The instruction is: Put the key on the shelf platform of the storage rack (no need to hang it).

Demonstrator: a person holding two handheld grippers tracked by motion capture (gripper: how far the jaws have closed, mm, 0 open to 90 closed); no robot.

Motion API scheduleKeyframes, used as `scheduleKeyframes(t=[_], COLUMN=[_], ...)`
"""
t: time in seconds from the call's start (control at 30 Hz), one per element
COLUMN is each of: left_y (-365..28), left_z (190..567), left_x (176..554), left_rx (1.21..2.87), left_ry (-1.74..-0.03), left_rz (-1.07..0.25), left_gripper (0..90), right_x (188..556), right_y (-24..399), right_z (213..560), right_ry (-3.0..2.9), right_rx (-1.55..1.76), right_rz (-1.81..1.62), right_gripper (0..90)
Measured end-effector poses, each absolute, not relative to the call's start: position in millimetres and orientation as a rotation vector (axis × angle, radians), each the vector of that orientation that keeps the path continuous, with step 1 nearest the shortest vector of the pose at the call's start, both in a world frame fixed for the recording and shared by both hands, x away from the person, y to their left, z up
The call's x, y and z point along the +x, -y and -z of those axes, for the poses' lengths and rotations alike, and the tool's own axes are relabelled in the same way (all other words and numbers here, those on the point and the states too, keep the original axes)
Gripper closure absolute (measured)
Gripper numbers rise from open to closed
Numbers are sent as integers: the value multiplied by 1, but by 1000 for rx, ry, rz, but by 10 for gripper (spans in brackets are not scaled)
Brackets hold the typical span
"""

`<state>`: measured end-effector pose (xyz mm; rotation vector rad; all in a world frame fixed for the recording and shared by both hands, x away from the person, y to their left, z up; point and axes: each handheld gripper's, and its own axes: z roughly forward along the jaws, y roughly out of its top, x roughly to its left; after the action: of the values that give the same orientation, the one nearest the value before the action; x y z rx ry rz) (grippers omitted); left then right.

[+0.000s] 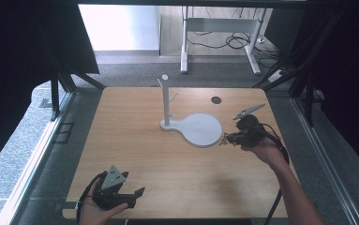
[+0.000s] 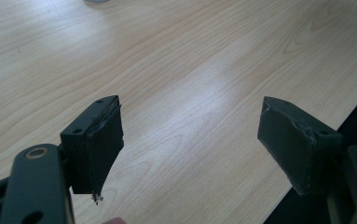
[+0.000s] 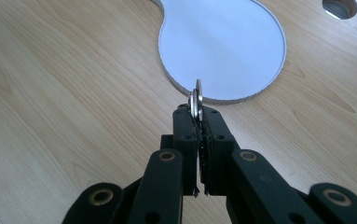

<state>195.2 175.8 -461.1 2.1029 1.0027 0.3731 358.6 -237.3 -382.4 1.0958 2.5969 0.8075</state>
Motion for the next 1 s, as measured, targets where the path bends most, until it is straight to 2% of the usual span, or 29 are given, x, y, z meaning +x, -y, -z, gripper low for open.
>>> scheduleKeyframes(t=[1.0], left_y=[-178], left_z=[460], left_x=[195], left_rx=[2092], left_ry=[-1007], left_rz=[-374], left_gripper=[225], right_x=[379], right_y=[220], right_z=[377], right_ry=[-2603], right_rx=[1086], right_rz=[-812], right_gripper=[859])
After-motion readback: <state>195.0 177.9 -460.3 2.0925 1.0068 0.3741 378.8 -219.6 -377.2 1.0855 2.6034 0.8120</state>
